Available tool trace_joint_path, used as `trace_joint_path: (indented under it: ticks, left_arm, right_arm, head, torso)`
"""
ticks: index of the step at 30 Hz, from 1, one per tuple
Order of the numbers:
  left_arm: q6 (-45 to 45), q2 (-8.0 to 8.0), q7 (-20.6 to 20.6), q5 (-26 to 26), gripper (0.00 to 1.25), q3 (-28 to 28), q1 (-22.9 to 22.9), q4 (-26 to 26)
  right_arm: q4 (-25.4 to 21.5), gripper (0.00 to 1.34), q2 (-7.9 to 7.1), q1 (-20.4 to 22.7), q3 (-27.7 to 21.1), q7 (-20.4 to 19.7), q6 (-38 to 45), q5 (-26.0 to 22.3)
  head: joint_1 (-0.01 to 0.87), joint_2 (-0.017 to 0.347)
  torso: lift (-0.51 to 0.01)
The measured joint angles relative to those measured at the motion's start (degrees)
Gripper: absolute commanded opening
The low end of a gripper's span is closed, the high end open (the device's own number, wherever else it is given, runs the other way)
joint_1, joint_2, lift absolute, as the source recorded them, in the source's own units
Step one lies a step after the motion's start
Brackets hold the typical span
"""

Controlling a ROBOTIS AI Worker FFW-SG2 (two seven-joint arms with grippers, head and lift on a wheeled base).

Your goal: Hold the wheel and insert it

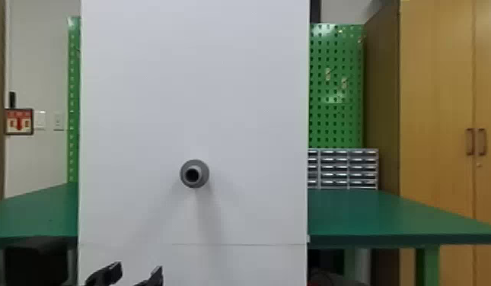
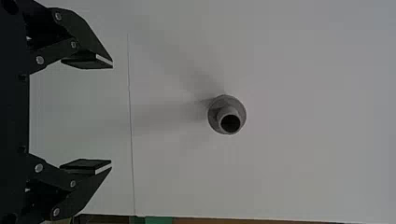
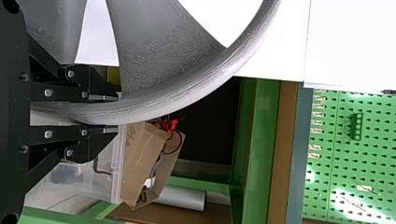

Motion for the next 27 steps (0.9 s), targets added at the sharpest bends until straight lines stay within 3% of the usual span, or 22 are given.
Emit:
trace_joint_path:
  ticks: [27]
  left_arm:
    - [0.0, 0.0, 0.0, 0.2, 0.76, 0.2, 0.0, 0.0]
  right_arm:
    - [0.0, 0.12, 1.0, 0.0, -0.6, 0.0, -0.2, 0.0]
  head:
    - [0.0, 0.021]
  torso:
    - [-0.49]
